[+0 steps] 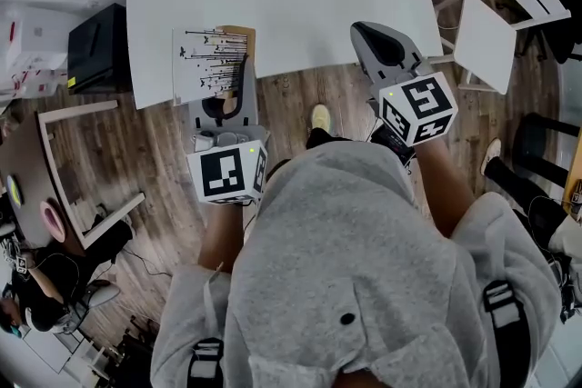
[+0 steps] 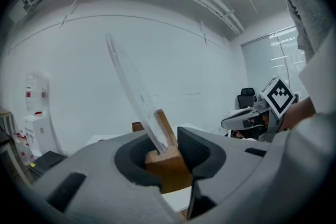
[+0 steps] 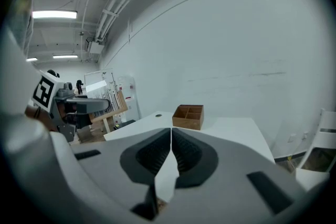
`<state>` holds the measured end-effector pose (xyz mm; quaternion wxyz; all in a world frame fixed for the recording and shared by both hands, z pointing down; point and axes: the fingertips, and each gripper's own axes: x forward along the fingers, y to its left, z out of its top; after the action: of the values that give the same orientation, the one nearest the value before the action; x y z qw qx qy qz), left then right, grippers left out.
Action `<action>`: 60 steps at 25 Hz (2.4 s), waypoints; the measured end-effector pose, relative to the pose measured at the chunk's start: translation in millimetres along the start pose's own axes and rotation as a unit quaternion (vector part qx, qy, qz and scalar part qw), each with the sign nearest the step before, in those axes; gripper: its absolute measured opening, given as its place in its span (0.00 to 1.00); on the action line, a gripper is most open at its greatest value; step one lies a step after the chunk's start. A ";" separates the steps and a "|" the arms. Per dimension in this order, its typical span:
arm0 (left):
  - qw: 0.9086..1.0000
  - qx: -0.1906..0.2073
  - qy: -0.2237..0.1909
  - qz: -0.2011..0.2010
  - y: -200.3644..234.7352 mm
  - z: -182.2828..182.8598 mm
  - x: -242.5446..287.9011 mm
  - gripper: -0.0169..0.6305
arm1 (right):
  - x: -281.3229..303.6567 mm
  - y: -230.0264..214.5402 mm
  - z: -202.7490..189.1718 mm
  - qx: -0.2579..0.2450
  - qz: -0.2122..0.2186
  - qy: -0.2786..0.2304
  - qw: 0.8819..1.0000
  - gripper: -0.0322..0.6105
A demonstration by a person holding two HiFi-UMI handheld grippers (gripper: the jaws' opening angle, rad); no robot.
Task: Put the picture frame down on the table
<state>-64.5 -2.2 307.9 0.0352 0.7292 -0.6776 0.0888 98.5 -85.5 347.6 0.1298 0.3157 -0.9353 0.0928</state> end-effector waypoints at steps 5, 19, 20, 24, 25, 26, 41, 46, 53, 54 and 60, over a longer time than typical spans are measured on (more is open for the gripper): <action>1.000 -0.008 0.009 0.008 -5.7 5.5 37.1 0.20 | 19.0 -33.3 5.0 0.002 0.014 0.007 1.000 0.10; 1.000 0.010 -0.006 0.019 -5.4 11.5 37.1 0.20 | 28.6 -30.6 13.1 -0.002 0.030 -0.023 0.999 0.10; 1.000 0.011 -0.007 0.018 -5.9 11.1 36.4 0.20 | 28.4 -29.4 12.9 -0.002 0.030 -0.024 0.999 0.10; 1.000 0.011 -0.011 0.008 -3.9 11.2 39.3 0.20 | 31.8 -27.4 13.1 -0.006 0.025 -0.023 0.999 0.10; 1.000 0.009 -0.011 0.006 0.5 12.0 44.0 0.20 | 36.9 -28.4 15.8 -0.006 0.023 -0.022 0.999 0.10; 1.000 0.007 -0.009 0.003 6.7 13.1 50.3 0.20 | 43.9 -29.9 19.5 -0.005 0.021 -0.020 1.000 0.10; 1.000 -0.006 -0.005 -0.024 70.9 19.2 113.3 0.20 | 117.2 -38.9 46.8 -0.001 -0.001 -0.001 1.000 0.10; 0.999 -0.005 -0.001 -0.031 79.9 12.4 121.1 0.20 | 127.4 -38.3 44.4 0.002 -0.009 0.001 1.000 0.10; 0.999 -0.009 0.006 -0.045 97.4 9.3 138.9 0.20 | 144.2 -40.1 48.6 0.003 -0.022 0.010 1.000 0.10; 0.999 -0.010 0.007 -0.047 100.0 8.8 141.6 0.20 | 146.8 -40.4 48.9 0.004 -0.024 0.013 1.000 0.10; 0.998 -0.011 0.013 -0.056 106.9 -0.9 149.1 0.20 | 149.6 -40.0 43.4 0.005 -0.035 0.023 0.999 0.10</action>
<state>-161.1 -156.9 327.8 0.0568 0.7645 -0.6359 0.0891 0.3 -212.7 355.1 0.1524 0.3467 -0.9201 0.0999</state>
